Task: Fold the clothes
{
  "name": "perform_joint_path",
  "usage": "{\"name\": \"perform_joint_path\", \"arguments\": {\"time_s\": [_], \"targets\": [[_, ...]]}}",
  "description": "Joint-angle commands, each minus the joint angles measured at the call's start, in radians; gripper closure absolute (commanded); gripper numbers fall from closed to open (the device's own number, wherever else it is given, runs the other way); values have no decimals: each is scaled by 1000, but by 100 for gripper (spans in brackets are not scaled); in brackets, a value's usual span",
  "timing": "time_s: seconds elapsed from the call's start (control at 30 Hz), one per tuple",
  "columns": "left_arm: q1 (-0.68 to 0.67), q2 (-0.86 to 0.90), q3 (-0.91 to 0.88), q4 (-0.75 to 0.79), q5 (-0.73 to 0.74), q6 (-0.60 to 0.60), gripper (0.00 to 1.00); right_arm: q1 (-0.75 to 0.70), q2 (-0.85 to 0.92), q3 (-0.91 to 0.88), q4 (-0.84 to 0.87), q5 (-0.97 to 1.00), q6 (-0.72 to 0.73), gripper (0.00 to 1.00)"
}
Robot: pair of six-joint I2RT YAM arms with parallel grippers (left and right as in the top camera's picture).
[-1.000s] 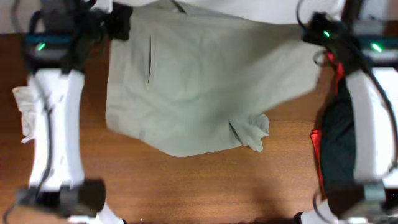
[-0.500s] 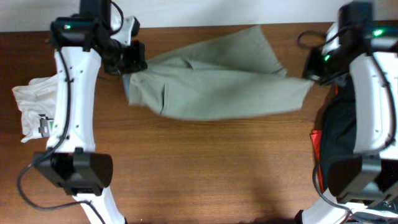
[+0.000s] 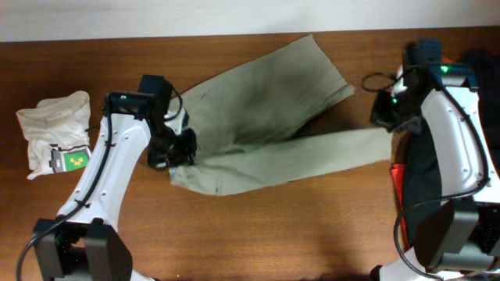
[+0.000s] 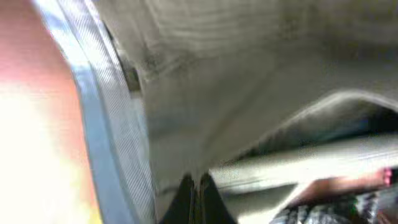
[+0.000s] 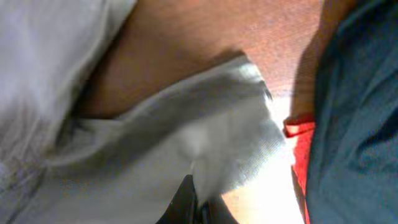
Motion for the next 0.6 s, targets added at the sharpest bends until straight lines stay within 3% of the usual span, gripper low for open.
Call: {"name": "perform_joint_path", "arguments": {"time_s": [0.0, 0.07, 0.2, 0.43, 0.47, 0.5, 0.57], "targets": [[106, -34, -30, 188, -296, -288, 100, 51, 16, 20, 296, 73, -63, 96], [118, -34, -56, 274, -386, -379, 100, 70, 48, 20, 419, 65, -62, 96], [119, -30, -138, 590, -428, -383, 98, 100, 148, 20, 684, -34, -62, 96], [120, 103, -146, 747, -537, -386, 98, 177, 269, 20, 998, -63, -62, 95], [120, 129, -146, 778, -569, -386, 97, 192, 288, 20, 1044, -63, -63, 87], [122, 147, -146, 799, -602, -387, 91, 199, 303, 20, 1072, -63, -62, 83], [131, 161, -146, 835, -663, -387, 90, 209, 337, 20, 1131, -63, -62, 76]]}}
